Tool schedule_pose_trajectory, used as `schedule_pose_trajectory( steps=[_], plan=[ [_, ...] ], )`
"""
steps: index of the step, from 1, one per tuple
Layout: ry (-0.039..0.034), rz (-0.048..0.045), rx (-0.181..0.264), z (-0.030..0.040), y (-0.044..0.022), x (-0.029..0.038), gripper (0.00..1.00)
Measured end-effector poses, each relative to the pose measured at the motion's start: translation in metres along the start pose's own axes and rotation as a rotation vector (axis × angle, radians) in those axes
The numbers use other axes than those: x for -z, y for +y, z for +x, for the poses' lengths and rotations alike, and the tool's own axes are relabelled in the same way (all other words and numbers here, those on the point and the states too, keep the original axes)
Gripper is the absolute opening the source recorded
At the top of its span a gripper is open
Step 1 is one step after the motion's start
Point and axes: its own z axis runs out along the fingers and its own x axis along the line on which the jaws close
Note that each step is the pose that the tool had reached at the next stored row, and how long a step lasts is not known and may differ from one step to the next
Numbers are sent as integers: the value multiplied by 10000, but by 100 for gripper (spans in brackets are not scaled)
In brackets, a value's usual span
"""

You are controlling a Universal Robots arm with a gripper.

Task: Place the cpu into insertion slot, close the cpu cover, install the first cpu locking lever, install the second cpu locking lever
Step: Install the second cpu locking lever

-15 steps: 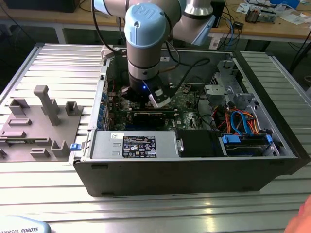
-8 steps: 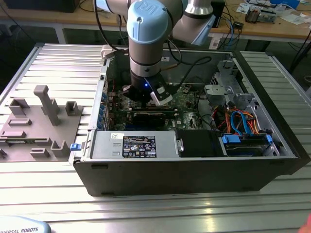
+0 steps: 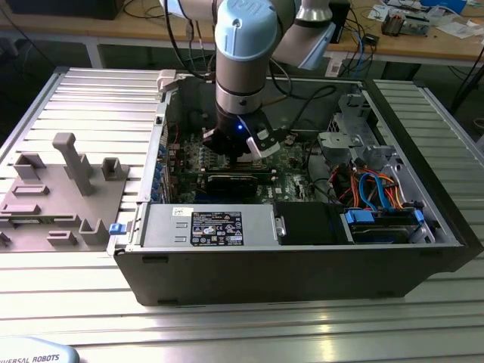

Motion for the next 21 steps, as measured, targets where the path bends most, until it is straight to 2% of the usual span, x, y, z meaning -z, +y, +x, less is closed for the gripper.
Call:
schedule_pose_trajectory(
  steps=[2,4,6,10,12,15,19,21],
  plan=[
    [28,143,-5,-67,22,-5,11],
    [54,372,-7,-126,67,-10,11],
    [68,546,-4,-134,109,10,11],
    [89,826,-4,-144,177,38,11],
    [98,930,-4,-158,208,38,11],
    [102,980,-4,-167,235,88,11],
    [103,1003,-4,-170,268,258,11],
    [102,1002,-4,-171,277,308,11]
  ],
)
